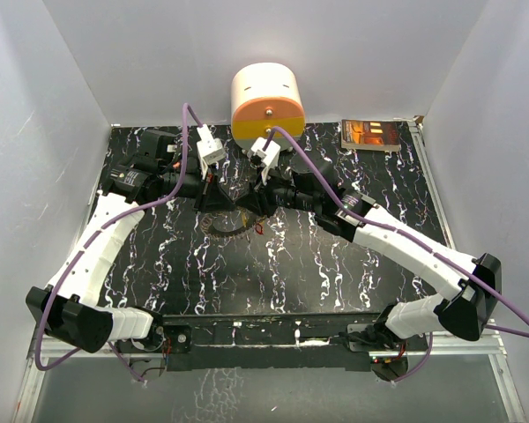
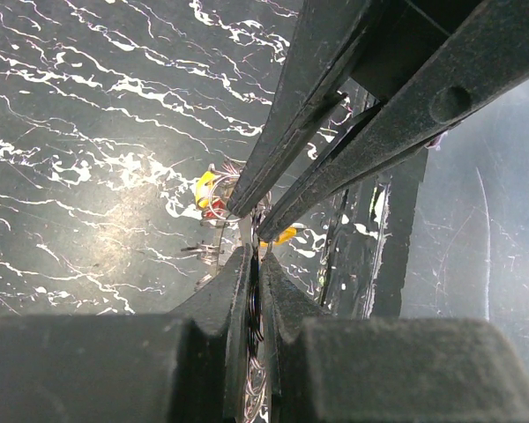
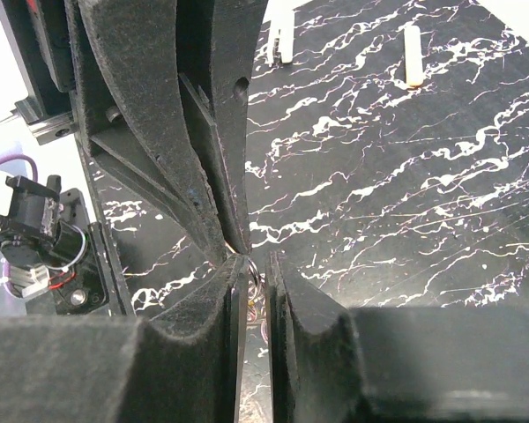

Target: Put the keys on the keyring

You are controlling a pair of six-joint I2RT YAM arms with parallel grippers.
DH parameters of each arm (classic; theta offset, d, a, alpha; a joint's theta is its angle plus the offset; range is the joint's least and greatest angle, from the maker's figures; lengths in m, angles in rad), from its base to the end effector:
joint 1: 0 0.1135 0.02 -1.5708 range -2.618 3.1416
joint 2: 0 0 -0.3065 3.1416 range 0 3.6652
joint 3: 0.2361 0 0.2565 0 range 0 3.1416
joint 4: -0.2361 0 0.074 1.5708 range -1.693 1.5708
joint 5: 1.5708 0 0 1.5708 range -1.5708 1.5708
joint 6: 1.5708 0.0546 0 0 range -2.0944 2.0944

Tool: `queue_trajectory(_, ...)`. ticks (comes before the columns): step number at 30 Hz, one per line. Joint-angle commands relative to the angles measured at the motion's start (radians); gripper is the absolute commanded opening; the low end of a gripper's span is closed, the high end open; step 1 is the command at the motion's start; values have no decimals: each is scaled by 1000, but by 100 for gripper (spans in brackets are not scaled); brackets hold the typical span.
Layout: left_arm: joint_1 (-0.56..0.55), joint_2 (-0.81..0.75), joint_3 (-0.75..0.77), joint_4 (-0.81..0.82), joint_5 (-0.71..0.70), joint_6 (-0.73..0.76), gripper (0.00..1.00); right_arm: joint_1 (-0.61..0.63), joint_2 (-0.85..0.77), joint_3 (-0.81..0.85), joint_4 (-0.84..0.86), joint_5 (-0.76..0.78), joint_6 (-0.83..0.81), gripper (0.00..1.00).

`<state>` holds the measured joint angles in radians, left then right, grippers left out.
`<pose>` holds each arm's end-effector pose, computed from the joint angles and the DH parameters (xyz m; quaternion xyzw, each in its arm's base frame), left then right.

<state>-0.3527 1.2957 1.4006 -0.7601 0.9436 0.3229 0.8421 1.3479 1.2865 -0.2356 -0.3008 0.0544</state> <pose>0.2311 -0.1322 0.4296 0.4543 0.6873 -0.4135 0.3876 0.2047 0.2536 0.4201 -0.3873 0.6998 0.3634 0.4777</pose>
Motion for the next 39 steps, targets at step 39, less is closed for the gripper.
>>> queue_trajectory(39,-9,-15,-19,-77,89,110,0,-3,-62,71,-118,-54,94,19)
